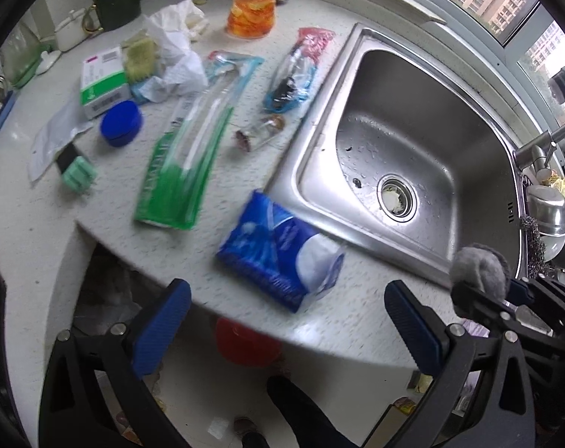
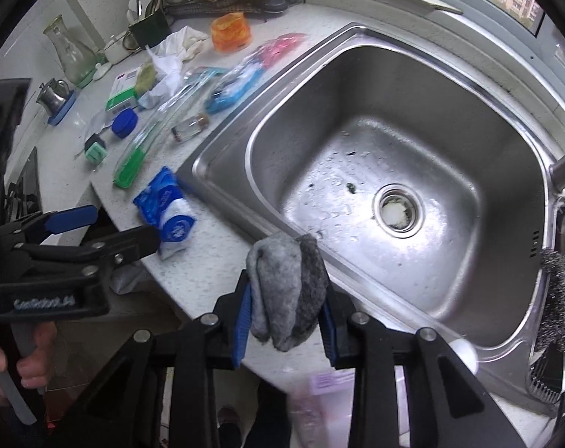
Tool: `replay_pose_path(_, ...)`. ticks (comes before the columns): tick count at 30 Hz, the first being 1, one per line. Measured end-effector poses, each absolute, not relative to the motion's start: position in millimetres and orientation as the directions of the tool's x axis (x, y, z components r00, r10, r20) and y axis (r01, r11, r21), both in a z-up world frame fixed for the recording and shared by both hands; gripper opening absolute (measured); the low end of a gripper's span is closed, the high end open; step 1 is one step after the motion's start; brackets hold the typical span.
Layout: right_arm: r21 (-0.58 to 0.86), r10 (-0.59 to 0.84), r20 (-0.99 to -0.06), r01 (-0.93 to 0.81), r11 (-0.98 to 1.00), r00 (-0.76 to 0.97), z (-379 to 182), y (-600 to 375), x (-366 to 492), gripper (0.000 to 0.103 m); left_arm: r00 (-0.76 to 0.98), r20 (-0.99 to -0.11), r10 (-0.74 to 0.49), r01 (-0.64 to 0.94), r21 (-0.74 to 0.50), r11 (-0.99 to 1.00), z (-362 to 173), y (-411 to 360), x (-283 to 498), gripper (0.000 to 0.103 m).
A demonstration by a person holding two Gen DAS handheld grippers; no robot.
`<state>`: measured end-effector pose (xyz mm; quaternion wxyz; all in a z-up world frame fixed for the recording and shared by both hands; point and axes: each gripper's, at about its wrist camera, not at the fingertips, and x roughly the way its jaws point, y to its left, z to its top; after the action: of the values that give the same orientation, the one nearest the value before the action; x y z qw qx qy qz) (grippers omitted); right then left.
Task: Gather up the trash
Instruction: 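Grasp the blue tissue packet with the left gripper while the right holds the sponge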
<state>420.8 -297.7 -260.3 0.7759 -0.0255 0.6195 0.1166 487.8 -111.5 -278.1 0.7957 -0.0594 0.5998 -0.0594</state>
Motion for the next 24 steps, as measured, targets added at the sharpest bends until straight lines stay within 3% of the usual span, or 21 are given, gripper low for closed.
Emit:
replay_pose_path(12,0.116,0.145,-0.977,-0.179,0.977,0.154,-287.3,-317.9,439.9,0.03,0.21,-0.975,-0.072,-0.042,-0.083,0.996,-323.5,-133.2,518.3,0.103)
replay_pose_path(17,0.134,0.159,-0.977,-0.173,0.976,0.141,-293.9,-320.7,443.5,0.03,0.206,-0.978,-0.018,-0.052,-0.029,0.998,-332.0,-139.3,520.2,0.097)
replay_pose_path(24,0.148,0.172,-0.977,-0.178,0.973,0.124,-296.6,-321.4,443.5,0.03,0.213,-0.977,0.006,-0.022,0.002,1.0,-331.2,-146.3,512.7,0.079)
